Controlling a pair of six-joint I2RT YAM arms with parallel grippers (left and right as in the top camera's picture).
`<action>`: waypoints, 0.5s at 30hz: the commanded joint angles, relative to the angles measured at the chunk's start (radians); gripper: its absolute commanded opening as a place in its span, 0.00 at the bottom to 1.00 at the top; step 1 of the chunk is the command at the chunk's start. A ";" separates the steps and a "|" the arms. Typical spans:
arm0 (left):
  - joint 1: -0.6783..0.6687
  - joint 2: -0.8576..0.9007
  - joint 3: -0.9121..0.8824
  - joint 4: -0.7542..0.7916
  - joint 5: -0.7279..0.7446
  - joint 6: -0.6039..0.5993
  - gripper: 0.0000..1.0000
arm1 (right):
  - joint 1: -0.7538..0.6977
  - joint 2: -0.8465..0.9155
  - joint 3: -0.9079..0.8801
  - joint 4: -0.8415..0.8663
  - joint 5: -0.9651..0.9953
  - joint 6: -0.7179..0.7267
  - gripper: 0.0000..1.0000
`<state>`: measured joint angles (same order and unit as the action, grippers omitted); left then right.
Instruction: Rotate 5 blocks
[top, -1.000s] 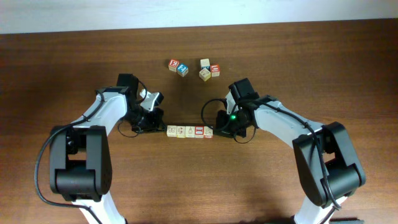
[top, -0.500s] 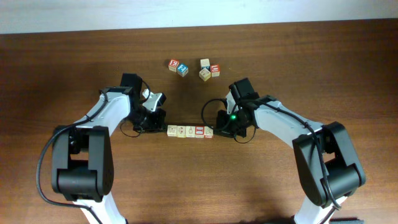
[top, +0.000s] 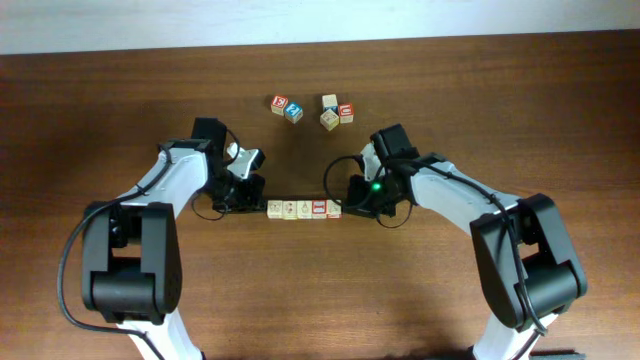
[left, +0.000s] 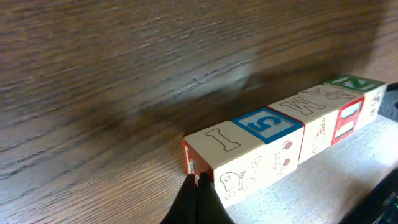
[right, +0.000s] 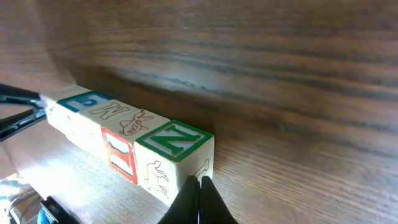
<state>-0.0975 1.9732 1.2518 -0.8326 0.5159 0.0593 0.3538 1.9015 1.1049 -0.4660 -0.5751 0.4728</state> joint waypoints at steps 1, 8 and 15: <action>-0.021 0.009 -0.009 0.002 0.099 -0.002 0.00 | 0.020 0.009 -0.001 0.048 -0.188 -0.082 0.04; -0.021 0.009 -0.009 0.003 0.098 -0.002 0.00 | 0.021 0.009 -0.002 0.021 -0.093 -0.034 0.05; -0.021 0.009 -0.009 0.006 0.098 -0.002 0.00 | 0.021 0.039 -0.002 0.021 -0.075 0.004 0.04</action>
<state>-0.0910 1.9732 1.2518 -0.8284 0.5198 0.0593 0.3431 1.9293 1.1027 -0.4553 -0.6037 0.4660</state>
